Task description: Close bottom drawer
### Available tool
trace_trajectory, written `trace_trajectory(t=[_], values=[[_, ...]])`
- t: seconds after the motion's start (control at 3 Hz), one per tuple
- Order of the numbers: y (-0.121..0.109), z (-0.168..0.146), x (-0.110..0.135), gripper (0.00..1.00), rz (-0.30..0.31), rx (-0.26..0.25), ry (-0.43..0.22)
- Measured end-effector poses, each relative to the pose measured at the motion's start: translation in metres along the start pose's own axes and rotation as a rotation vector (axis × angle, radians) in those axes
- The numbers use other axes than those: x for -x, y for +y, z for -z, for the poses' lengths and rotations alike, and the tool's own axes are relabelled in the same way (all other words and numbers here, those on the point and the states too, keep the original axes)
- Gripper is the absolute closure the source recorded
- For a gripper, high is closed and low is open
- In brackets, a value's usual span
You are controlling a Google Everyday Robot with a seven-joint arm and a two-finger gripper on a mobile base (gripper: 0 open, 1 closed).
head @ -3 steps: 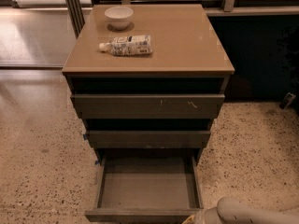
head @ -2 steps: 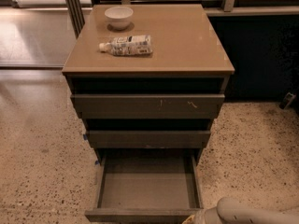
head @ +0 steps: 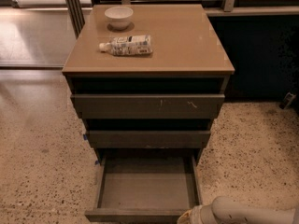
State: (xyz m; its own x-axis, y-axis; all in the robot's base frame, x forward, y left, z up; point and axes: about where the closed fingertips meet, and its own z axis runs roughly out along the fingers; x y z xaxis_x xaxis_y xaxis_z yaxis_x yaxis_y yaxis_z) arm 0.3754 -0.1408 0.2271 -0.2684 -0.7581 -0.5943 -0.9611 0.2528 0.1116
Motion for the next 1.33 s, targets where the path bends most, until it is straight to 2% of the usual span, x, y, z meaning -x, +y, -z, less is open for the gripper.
trace_trajectory(t=[0.33, 0.67, 1.0, 1.33], values=[[-0.001, -0.004, -0.002, 1.0, 0.001, 0.002, 0.001], [-0.006, -0.022, -0.01, 1.0, 0.006, 0.01, 0.007], [-0.015, -0.029, -0.02, 1.0, 0.01, -0.019, 0.015], [-0.032, -0.018, -0.03, 1.0, 0.046, -0.085, 0.078]])
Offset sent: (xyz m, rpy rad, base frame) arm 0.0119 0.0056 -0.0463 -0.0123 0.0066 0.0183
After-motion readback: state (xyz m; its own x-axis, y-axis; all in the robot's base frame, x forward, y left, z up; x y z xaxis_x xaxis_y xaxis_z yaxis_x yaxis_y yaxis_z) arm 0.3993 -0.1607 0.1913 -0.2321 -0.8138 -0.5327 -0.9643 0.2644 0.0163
